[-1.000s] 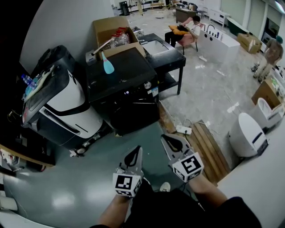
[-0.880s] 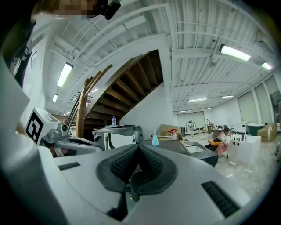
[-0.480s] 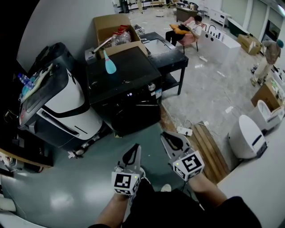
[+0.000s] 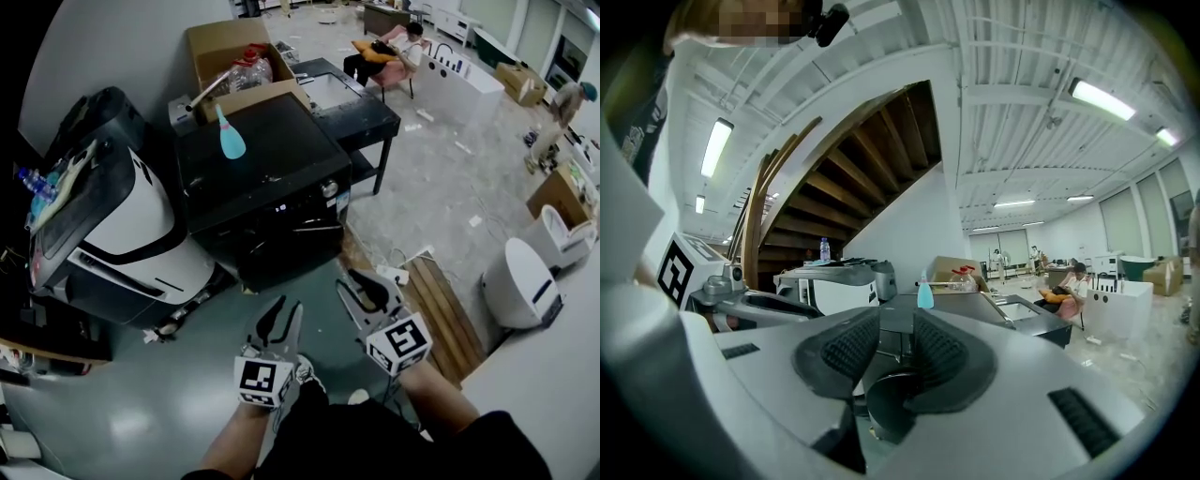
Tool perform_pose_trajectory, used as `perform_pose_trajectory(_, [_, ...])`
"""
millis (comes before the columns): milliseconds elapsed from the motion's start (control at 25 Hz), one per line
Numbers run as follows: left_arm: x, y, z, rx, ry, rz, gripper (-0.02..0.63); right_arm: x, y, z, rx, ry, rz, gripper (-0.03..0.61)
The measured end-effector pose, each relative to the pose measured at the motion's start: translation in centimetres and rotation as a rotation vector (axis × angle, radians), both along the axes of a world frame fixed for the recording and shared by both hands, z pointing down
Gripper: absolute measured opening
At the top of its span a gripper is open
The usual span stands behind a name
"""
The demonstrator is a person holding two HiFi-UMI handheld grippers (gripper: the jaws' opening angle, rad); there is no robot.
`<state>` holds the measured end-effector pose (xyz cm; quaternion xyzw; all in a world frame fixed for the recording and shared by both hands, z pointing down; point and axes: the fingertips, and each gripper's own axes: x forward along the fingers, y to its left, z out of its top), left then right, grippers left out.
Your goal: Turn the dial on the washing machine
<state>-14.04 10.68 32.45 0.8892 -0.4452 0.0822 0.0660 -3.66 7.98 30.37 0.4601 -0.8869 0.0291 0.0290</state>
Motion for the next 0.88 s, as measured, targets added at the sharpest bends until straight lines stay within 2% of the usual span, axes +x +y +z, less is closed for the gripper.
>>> perform_pose_trajectory(320, [-2.7,-6.4,1.1,-0.016,-0.003,0.035,0.149,-2.4,-6.0,2.0,-0.031,0.029,0.04,0.17])
perform_pose_trajectory(520, [-4.1,-9.7,1.8,-0.019,-0.012,0.07,0.173,-3.8,-9.3,2.5,-0.02,0.042,0.071,0.202])
perform_pose_trajectory(680, [-4.7,-11.8,2.1,-0.016,-0.016,0.106,0.184,-4.3,-11.1,3.3,-0.064,0.054,0.115,0.214])
perform_pose_trajectory(880, [-5.2,-13.6,2.3,0.001,-0.03,0.152,0.187,-4.7,-13.0,3.8,-0.031,0.088,0.136,0.23])
